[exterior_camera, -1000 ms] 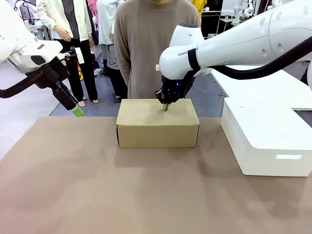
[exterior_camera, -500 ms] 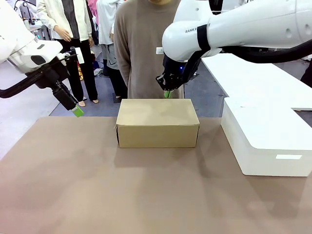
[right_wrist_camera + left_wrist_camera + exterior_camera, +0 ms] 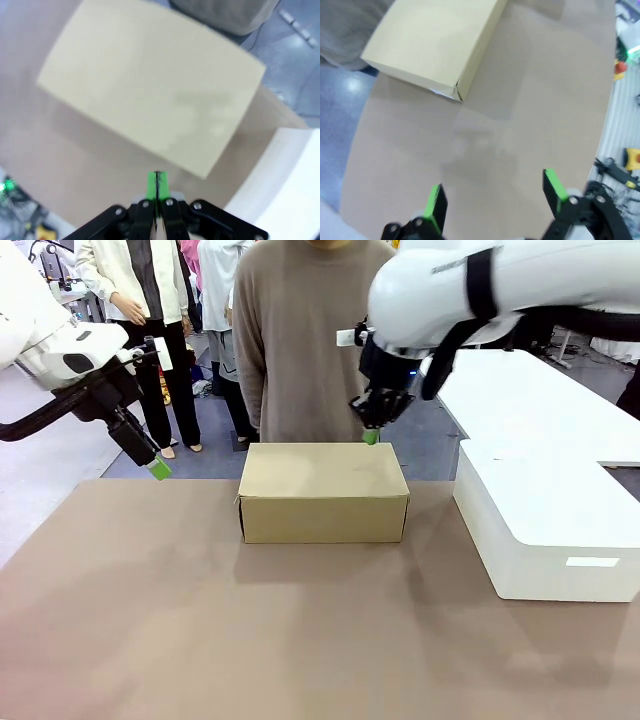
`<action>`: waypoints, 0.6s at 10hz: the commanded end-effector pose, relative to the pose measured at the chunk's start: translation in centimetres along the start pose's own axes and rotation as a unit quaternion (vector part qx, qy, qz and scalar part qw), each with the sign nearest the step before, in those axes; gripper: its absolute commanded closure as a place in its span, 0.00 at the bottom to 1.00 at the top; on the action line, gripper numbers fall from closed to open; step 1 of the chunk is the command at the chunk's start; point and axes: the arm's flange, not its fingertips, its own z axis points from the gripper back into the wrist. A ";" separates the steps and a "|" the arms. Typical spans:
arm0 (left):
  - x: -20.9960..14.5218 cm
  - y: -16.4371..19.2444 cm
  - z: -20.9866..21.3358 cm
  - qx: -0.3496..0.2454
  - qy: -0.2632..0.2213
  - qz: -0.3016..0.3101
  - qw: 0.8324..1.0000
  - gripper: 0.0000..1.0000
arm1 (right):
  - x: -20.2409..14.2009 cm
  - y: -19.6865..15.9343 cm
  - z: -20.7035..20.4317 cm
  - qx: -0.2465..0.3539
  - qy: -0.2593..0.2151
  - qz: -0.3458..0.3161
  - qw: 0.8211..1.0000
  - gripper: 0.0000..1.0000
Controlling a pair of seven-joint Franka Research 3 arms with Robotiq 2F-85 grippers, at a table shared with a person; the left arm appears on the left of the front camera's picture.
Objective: Pack the shoes into the box.
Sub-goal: Press down on the lid of the Shoes Box.
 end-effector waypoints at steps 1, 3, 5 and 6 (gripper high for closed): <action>-0.2 0.0 0.0 0.006 0.003 -0.001 1.000 0.00 | -6.4 -0.6 2.5 0.001 0.017 0.054 0.998 0.80; -0.2 0.0 0.0 0.006 0.003 -0.001 1.000 0.00 | -10.0 -0.2 4.4 -0.013 0.010 0.074 0.997 0.40; -0.2 0.0 0.0 0.006 0.003 -0.001 1.000 0.00 | -12.7 0.3 5.5 -0.020 0.006 0.090 0.996 0.01; -0.2 0.0 0.0 0.006 0.003 -0.001 1.000 0.00 | -13.8 0.5 5.8 -0.026 0.001 0.092 0.995 0.00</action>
